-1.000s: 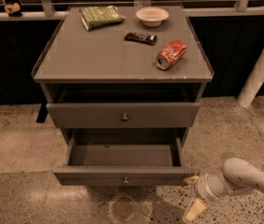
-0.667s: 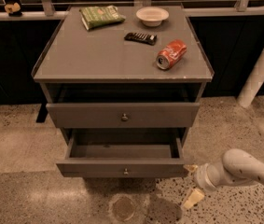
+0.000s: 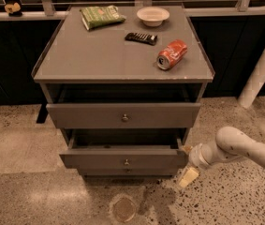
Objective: Close middle drawer
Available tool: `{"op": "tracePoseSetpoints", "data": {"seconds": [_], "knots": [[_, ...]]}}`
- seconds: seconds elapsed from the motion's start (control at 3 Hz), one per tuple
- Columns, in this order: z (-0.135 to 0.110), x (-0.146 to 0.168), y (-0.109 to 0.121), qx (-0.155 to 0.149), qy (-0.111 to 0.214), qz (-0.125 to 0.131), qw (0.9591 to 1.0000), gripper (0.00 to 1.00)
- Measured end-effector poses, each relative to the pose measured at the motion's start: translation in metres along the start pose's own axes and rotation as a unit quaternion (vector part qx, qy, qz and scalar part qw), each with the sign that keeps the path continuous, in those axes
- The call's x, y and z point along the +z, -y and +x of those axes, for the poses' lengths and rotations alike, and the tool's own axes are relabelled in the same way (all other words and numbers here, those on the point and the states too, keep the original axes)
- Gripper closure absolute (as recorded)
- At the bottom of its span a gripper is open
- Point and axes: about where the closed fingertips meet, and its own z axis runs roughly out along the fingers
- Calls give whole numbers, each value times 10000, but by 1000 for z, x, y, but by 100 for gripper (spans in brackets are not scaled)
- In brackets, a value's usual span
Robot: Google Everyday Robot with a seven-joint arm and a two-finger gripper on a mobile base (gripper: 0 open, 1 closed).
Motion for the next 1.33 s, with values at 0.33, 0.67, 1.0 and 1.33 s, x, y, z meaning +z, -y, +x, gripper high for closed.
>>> {"op": "tracePoseSetpoints", "data": {"seconds": [0.33,0.67,1.0,1.33], "knots": [[6,-2,-15,37,25,74,10000,0],[20,8,-34,236,69,-81,9997,0],[42,36,-36,517,33,-412,9978,0],[65,81,-13,789,99,-676,9945,0]]}}
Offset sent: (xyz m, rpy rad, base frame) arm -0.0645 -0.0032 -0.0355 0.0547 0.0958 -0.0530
